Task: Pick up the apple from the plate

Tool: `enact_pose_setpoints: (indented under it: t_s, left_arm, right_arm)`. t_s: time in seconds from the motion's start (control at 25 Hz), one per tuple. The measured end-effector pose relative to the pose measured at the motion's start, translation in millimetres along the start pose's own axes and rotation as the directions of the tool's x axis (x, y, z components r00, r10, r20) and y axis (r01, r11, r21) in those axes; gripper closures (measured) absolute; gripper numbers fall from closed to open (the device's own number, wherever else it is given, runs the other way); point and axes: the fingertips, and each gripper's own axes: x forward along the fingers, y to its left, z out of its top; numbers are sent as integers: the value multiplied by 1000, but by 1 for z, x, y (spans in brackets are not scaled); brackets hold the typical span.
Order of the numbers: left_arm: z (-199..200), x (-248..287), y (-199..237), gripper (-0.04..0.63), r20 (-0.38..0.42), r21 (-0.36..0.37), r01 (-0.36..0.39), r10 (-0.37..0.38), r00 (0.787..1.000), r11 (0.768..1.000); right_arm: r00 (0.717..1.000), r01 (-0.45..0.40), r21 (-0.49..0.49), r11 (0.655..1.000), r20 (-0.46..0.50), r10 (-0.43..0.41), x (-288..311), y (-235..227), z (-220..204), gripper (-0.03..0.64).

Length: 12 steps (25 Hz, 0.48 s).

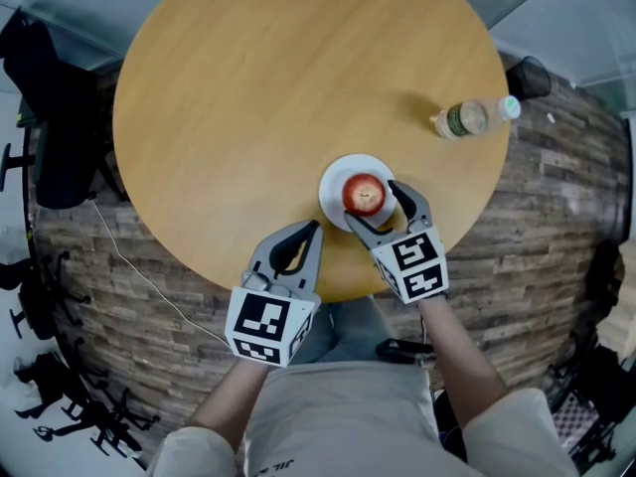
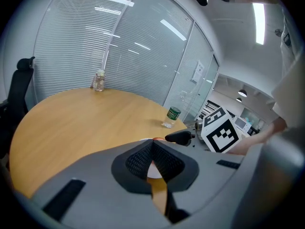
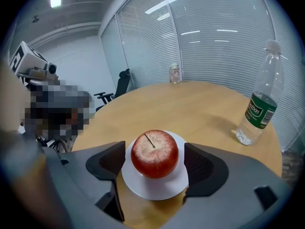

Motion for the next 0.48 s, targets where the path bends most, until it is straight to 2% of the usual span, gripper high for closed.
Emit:
enact_pose_setpoints:
  t_s: [0.48]
  left_arm:
    - [-4, -1, 9, 592, -11, -14, -21, 21, 1000, 1000]
  right_arm:
    - [999, 2, 2, 1000, -50, -2, 16, -4, -9, 230]
